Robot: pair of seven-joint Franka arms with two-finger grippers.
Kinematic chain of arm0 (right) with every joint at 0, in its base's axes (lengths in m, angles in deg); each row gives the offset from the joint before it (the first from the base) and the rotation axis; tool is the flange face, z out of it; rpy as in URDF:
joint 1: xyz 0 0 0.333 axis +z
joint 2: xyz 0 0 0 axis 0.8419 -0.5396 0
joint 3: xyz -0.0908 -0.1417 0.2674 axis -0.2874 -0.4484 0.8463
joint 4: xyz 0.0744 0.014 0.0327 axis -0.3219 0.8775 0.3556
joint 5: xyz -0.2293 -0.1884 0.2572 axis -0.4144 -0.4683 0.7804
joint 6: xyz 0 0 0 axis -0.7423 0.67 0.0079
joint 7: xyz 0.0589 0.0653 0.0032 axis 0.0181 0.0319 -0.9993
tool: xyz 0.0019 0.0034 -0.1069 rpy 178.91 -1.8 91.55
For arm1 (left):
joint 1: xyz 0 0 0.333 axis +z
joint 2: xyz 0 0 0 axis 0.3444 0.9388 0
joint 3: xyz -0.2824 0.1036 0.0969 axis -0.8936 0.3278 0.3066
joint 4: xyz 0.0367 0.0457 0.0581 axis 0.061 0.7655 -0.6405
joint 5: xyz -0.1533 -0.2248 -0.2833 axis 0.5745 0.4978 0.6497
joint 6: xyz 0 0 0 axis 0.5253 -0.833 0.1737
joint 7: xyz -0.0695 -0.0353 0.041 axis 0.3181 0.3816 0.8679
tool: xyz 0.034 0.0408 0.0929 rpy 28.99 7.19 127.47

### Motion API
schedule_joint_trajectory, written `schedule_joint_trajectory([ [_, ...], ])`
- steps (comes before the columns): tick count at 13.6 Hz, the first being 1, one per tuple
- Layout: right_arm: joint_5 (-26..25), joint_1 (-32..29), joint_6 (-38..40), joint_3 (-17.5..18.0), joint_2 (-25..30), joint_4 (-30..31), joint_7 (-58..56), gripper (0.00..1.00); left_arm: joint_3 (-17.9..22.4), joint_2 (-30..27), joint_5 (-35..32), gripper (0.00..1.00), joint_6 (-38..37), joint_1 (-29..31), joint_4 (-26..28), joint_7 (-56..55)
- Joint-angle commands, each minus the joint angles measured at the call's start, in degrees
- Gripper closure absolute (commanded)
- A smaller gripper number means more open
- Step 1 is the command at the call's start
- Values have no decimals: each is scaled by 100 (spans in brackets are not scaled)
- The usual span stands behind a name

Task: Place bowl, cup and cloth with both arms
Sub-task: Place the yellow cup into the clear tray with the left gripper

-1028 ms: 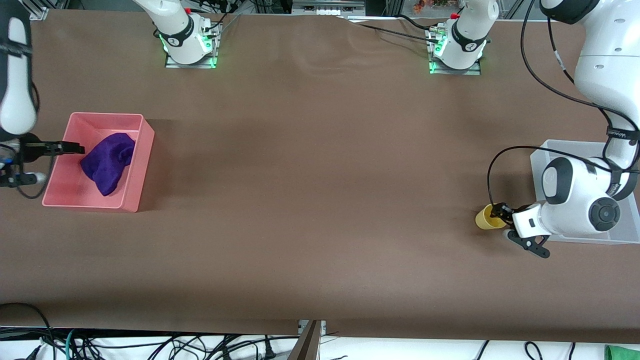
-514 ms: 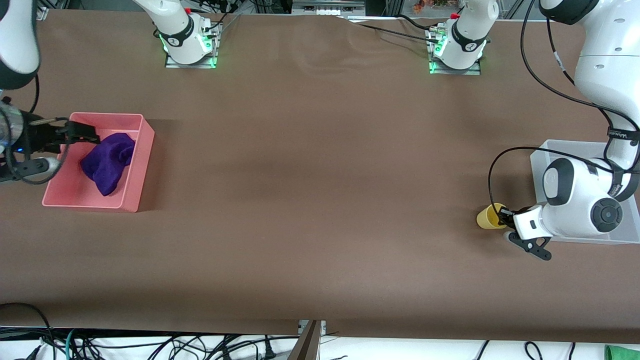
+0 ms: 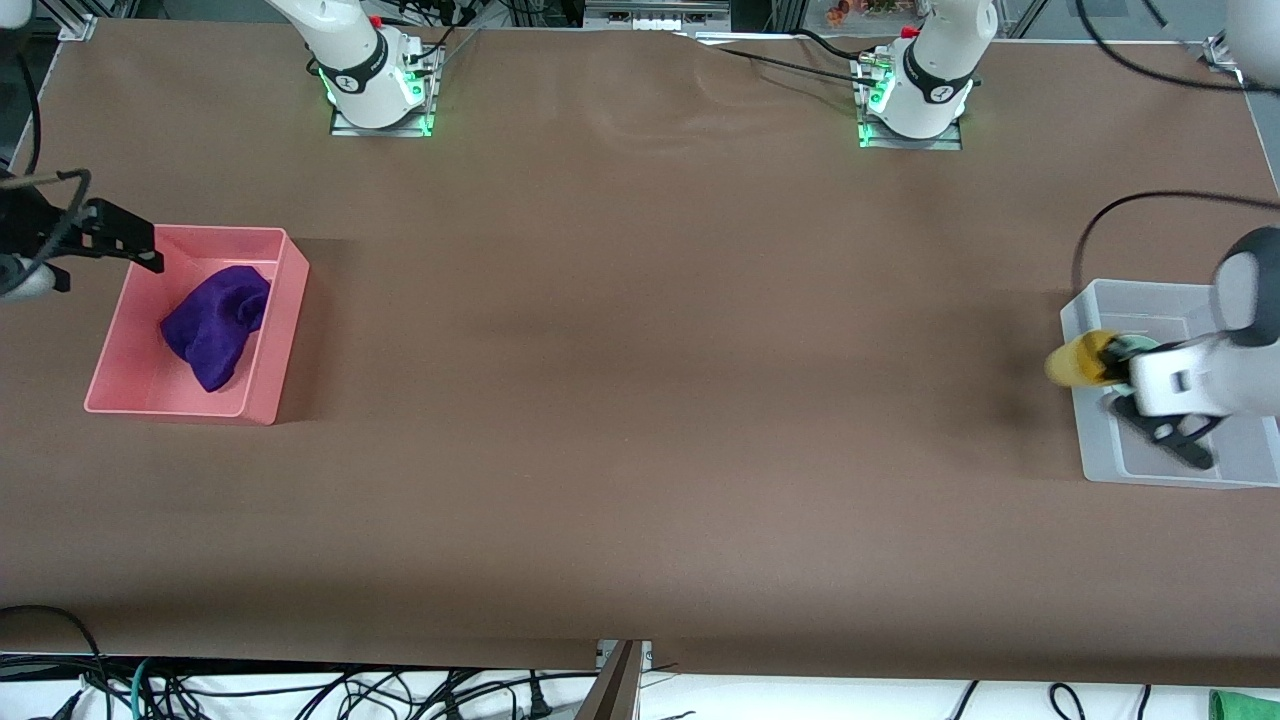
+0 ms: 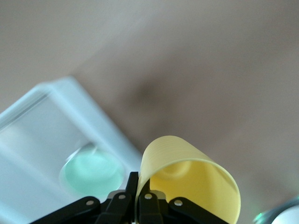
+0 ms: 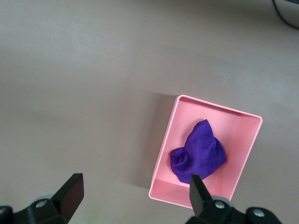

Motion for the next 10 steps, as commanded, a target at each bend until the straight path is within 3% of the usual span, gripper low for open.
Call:
schedule_joint_trajectory([
  [1,-365,-48,6,31,12,67,-200,0,13,-14,-517,100,201,505,250,880],
  [4,-350,-39,130,40,-15,58,-175,0,4,136,-518,100,1060,963,793,1261],
  [5,-341,-39,156,22,-24,58,-166,0,4,127,-518,82,1333,999,943,1287],
  [6,-332,-31,174,14,-32,49,-166,0,-5,127,-483,1,1344,999,944,1304],
  [10,-279,-39,200,13,-76,40,-148,0,-224,-109,-360,0,959,955,848,1981],
])
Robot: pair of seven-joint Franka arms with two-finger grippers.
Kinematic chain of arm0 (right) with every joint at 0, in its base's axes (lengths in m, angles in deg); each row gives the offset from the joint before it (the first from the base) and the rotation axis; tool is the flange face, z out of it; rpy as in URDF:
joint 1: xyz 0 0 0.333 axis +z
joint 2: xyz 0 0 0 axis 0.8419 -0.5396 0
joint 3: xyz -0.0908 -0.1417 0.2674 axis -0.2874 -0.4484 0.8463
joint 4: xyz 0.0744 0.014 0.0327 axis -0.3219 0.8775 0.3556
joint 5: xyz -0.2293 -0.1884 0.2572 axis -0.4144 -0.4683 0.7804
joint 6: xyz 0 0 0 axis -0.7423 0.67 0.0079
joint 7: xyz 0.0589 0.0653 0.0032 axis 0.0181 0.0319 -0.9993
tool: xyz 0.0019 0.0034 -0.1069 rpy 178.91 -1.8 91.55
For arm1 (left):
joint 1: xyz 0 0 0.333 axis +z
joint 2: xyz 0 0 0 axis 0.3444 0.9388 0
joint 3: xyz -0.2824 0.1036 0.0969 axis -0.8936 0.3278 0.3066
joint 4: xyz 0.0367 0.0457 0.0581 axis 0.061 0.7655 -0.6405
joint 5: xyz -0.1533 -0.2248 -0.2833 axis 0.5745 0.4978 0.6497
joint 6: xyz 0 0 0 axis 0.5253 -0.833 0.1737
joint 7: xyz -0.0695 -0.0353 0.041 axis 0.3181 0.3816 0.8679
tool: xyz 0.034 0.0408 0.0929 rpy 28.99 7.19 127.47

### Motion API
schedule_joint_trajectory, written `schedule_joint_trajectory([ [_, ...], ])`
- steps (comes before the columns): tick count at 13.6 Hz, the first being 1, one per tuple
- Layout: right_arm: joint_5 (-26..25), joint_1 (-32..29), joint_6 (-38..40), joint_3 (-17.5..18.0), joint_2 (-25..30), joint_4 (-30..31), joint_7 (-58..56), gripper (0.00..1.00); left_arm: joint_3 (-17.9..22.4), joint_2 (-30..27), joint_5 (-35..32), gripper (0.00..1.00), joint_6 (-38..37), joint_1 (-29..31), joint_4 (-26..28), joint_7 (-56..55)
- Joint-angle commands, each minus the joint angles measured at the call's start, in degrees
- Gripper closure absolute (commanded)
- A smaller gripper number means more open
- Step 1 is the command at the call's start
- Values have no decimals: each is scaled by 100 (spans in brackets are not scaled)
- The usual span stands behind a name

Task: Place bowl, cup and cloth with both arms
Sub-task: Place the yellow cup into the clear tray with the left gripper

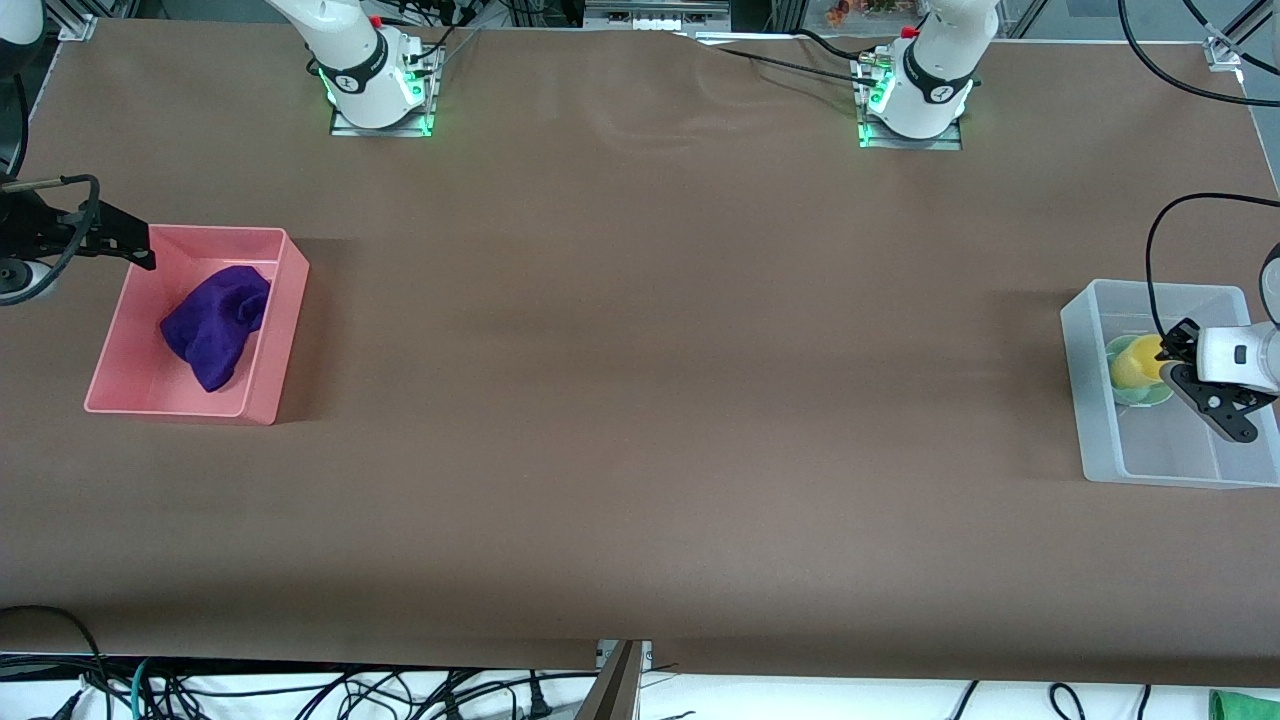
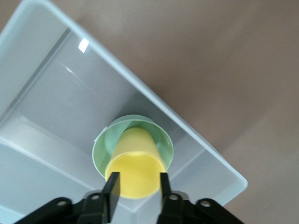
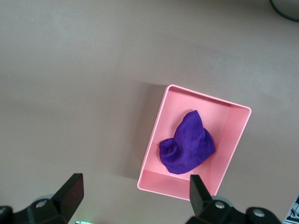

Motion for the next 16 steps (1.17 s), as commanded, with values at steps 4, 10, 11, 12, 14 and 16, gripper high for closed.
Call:
schedule_joint_trajectory([
  [4,13,-37,77,8,-8,-11,-56,0,-954,-704,388,0,-402,-50,-8,-1066],
  [10,-13,-28,77,25,-8,-19,76,0,-2616,-714,837,0,-894,-59,-254,-5303],
  [11,-13,-28,77,25,-17,-11,76,0,-2784,-731,810,0,-885,-76,-289,-5665],
  [12,-13,-28,77,25,-17,-11,67,0,-2759,-906,845,0,-859,-320,-307,-5895],
  [14,-22,-28,68,25,-8,-11,58,0,-1494,-1362,1281,0,-781,-1450,-307,-6116],
  [16,-22,-28,68,25,-17,-11,41,0,293,-1977,2248,0,-263,-2743,-2,-6134],
])
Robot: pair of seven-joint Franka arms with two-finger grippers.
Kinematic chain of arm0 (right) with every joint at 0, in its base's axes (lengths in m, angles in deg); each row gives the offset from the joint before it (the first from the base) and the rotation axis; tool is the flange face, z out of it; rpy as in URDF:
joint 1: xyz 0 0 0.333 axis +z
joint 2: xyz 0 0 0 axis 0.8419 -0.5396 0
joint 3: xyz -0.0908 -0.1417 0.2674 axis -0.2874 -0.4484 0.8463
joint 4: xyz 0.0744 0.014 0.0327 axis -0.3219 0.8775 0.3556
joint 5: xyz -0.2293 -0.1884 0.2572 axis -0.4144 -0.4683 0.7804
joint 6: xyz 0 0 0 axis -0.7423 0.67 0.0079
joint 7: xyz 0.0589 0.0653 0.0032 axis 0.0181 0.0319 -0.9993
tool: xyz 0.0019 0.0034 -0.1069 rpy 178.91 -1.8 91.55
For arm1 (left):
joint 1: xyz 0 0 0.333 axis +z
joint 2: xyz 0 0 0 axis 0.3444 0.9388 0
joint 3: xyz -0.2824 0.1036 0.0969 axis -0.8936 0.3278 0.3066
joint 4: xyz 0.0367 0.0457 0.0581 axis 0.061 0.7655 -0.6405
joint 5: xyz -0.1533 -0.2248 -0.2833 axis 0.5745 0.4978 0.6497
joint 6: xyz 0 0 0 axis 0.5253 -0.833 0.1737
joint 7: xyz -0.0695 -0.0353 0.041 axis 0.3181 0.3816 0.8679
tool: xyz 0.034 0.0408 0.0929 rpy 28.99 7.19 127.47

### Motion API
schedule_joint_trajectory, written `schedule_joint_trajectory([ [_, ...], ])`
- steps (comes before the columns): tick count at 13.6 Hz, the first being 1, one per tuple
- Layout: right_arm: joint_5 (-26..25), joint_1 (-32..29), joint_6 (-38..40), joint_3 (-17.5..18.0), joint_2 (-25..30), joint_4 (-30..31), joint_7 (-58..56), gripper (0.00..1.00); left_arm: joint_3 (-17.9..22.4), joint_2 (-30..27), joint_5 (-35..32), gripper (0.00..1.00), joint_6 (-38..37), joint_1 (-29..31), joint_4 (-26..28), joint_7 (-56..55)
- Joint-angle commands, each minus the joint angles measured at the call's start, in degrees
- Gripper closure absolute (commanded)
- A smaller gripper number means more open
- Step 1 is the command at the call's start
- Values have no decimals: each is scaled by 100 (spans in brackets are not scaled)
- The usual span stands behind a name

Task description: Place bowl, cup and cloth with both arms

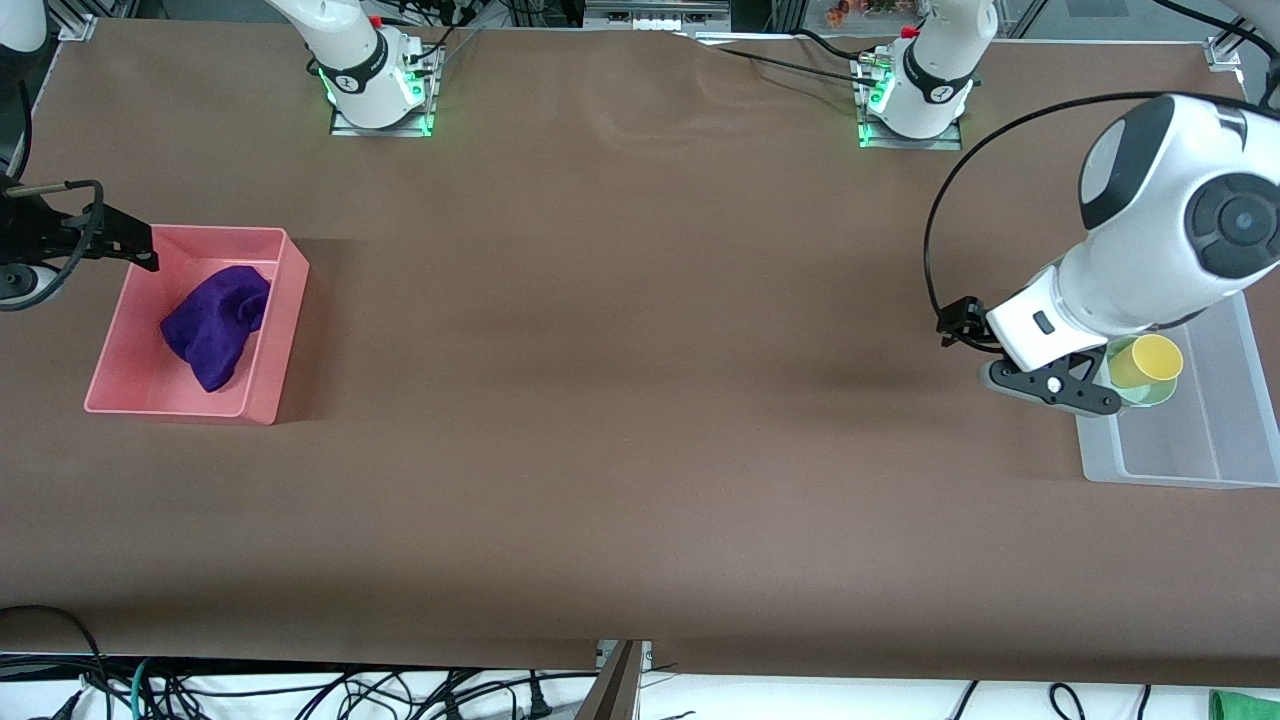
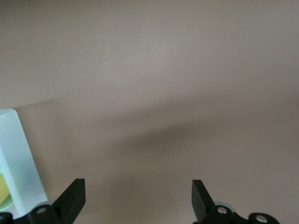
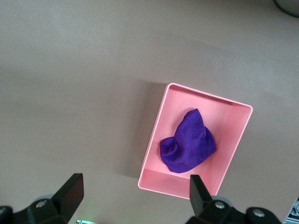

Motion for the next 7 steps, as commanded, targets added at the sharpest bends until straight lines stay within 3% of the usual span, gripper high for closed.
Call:
schedule_joint_trajectory([
  [1,-14,-35,52,27,22,-11,10,0,1812,-961,702,0,279,-1234,591,-14],
  [3,-14,-35,61,27,22,-20,10,0,2314,-1463,711,0,367,-1717,1189,-214],
  [7,-14,-35,61,27,22,-11,10,0,2378,-1738,693,0,367,-1869,1569,-761],
])
